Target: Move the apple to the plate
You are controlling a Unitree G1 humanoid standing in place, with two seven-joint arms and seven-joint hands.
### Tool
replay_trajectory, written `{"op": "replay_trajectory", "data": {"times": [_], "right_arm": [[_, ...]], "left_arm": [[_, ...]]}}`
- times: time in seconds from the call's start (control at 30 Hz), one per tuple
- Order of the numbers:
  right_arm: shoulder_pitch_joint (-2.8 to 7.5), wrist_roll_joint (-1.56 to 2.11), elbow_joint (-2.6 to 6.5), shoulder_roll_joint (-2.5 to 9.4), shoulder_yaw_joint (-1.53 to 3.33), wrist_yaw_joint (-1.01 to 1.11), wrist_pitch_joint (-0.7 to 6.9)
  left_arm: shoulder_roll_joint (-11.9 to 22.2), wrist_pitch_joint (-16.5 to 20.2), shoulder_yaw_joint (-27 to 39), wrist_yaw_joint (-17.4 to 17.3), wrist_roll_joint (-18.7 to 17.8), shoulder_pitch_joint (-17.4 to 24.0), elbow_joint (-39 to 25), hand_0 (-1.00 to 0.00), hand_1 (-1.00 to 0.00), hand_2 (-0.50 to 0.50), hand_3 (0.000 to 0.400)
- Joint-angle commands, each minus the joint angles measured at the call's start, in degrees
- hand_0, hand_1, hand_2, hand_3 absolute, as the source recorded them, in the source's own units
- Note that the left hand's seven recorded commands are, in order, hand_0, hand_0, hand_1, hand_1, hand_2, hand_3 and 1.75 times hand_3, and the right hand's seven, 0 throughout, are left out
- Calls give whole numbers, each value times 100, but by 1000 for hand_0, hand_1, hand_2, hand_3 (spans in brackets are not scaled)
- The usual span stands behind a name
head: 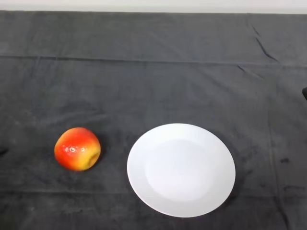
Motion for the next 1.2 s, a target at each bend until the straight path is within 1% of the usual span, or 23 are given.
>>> {"op": "replay_trajectory", "data": {"times": [0.03,0.27,0.47,0.63,0.83,1.03,1.2], "right_arm": [[-69,2,-70,-138,-33,-9,-48],[-64,3,-83,-133,-32,-16,-48],[-61,5,-91,-131,-32,-20,-48],[-59,6,-96,-129,-32,-23,-47],[-57,8,-101,-127,-31,-26,-47],[-56,9,-105,-125,-31,-28,-46],[-55,10,-107,-125,-31,-30,-45]], "left_arm": [[-48,162,-161,-77,157,73,-291,0,0,0,0],[-138,607,-862,-222,418,-155,-521,0,0,0,0],[-164,763,-1296,-354,529,-308,-505,0,0,0,0],[-204,748,-1601,-400,582,-437,-319,0,0,0,0],[-278,615,-1928,-387,604,-641,104,0,0,0,0],[-342,484,-2193,-344,584,-819,519,0,0,0,0],[-333,397,-2318,-357,521,-899,762,0,0,0,0]]}}
